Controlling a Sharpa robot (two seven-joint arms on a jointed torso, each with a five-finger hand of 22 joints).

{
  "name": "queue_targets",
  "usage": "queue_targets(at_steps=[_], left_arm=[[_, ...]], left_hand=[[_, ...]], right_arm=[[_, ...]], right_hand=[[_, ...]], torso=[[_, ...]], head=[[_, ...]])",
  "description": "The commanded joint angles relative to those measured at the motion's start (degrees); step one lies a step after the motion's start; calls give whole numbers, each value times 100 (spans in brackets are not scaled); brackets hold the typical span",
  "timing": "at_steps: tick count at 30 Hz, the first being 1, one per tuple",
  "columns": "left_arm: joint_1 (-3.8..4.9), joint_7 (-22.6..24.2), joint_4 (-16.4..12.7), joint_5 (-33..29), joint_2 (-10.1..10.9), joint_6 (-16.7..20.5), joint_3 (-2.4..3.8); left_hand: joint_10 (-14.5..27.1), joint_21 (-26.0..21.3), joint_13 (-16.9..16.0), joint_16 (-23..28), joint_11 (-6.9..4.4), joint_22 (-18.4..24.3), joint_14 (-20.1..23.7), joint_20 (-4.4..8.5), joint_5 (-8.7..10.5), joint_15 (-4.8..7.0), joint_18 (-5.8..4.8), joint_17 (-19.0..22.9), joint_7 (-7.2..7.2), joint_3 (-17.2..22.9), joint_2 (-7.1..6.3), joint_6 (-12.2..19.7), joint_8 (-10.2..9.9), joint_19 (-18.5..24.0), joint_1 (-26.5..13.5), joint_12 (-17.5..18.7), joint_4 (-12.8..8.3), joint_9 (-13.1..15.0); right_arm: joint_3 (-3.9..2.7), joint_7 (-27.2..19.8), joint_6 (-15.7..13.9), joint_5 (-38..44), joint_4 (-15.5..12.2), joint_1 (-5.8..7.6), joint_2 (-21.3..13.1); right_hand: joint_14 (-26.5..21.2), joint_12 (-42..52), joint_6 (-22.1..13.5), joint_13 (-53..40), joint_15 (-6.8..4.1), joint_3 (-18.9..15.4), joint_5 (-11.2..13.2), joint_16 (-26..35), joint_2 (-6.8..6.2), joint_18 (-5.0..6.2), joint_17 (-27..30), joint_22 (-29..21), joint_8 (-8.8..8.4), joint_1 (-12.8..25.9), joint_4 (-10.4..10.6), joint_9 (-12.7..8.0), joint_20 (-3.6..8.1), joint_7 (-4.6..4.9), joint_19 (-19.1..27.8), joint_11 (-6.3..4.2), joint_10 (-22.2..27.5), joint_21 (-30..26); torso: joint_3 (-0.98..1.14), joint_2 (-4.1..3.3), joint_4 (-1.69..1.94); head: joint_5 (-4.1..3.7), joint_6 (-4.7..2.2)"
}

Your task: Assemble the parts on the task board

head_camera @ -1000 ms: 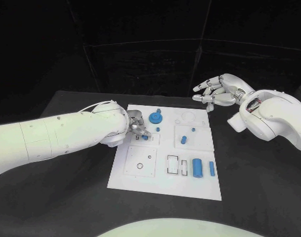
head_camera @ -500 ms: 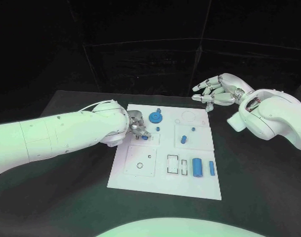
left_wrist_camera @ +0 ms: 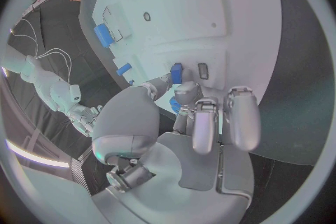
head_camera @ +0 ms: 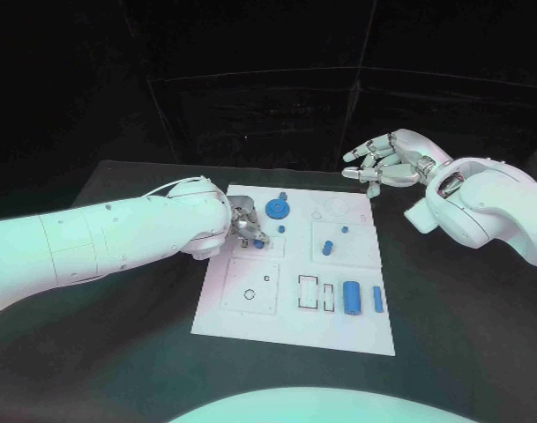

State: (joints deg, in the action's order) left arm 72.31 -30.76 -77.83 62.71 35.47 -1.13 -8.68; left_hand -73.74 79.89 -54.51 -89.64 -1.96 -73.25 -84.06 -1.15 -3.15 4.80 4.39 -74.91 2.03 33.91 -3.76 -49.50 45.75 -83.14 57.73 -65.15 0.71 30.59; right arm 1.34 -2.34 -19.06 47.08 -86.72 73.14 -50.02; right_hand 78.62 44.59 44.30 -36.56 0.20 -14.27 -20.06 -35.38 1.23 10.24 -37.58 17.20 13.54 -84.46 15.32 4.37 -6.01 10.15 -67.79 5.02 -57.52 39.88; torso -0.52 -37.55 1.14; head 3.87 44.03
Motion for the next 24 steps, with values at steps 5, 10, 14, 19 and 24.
queue_targets(at_steps=[5, 10, 14, 19, 24], left_arm=[[1, -30, 63, -116, -66, -125, -1], [2, -50, 103, -126, -97, -164, -1], [3, -78, 129, -128, -114, -159, -1], [4, -131, 147, -127, -127, -137, -1], [5, -154, 154, -127, -131, -137, -1]], left_hand=[[-57, 55, -59, -36, -20, -44, -594, 13, 7, 61, -104, -1509, -30, -227, -17, -54, 31, -57, -227, -69, 155, 9], [-73, 70, -88, -36, -29, -72, -594, 20, 7, 68, -110, -1509, -41, -291, -32, -72, 44, -68, -248, -96, 169, 19], [-85, 84, -105, -36, -35, -96, -594, 25, 7, 73, -114, -1509, -48, -335, -39, -86, 52, -78, -262, -113, 181, 27], [-91, 89, -105, -36, -43, -107, -594, 31, 7, 79, -116, -1509, -57, -397, -41, -108, 66, -82, -290, -119, 207, 38], [-103, 104, -118, -36, -52, -136, -594, 38, 7, 87, -122, -1509, -68, -471, -50, -133, 87, -93, -324, -135, 237, 53]], right_arm=[[-3, -27, 21, 16, -13, 12, 9], [-3, -45, 7, 16, -24, 12, 9], [-3, -59, -7, 16, -29, 12, 8], [-3, -64, -14, 16, -33, 12, 6], [-3, -68, -14, 16, -33, 12, 7]], right_hand=[[28, 27, -37, 9, 2, -24, 29, 33, 26, 28, -10, -11, 42, -43, -13, 6, -5, -1, -24, -1, 43, -39], [28, 27, -37, 9, 2, -24, 29, 33, 26, 28, -10, -11, 42, -43, -13, 6, -5, -1, -24, -1, 43, -39], [28, 27, -37, 9, 2, -24, 29, 33, 26, 28, -10, -11, 42, -43, -13, 6, -5, -1, -24, -1, 43, -39], [28, 27, -37, 9, 2, -24, 29, 33, 26, 28, -10, -11, 42, -43, -13, 6, -5, -1, -24, -1, 43, -39], [28, 27, -37, 9, 2, -24, 29, 33, 26, 28, -10, -11, 42, -43, -13, 6, -5, -1, -24, -1, 43, -39]], torso=[[1, -1, -3], [2, 1, 0], [2, 2, 4], [0, -1, 3], [1, 0, 5]], head=[[-13, -10], [-20, -4], [-26, 3], [-31, 5], [-33, 19]])
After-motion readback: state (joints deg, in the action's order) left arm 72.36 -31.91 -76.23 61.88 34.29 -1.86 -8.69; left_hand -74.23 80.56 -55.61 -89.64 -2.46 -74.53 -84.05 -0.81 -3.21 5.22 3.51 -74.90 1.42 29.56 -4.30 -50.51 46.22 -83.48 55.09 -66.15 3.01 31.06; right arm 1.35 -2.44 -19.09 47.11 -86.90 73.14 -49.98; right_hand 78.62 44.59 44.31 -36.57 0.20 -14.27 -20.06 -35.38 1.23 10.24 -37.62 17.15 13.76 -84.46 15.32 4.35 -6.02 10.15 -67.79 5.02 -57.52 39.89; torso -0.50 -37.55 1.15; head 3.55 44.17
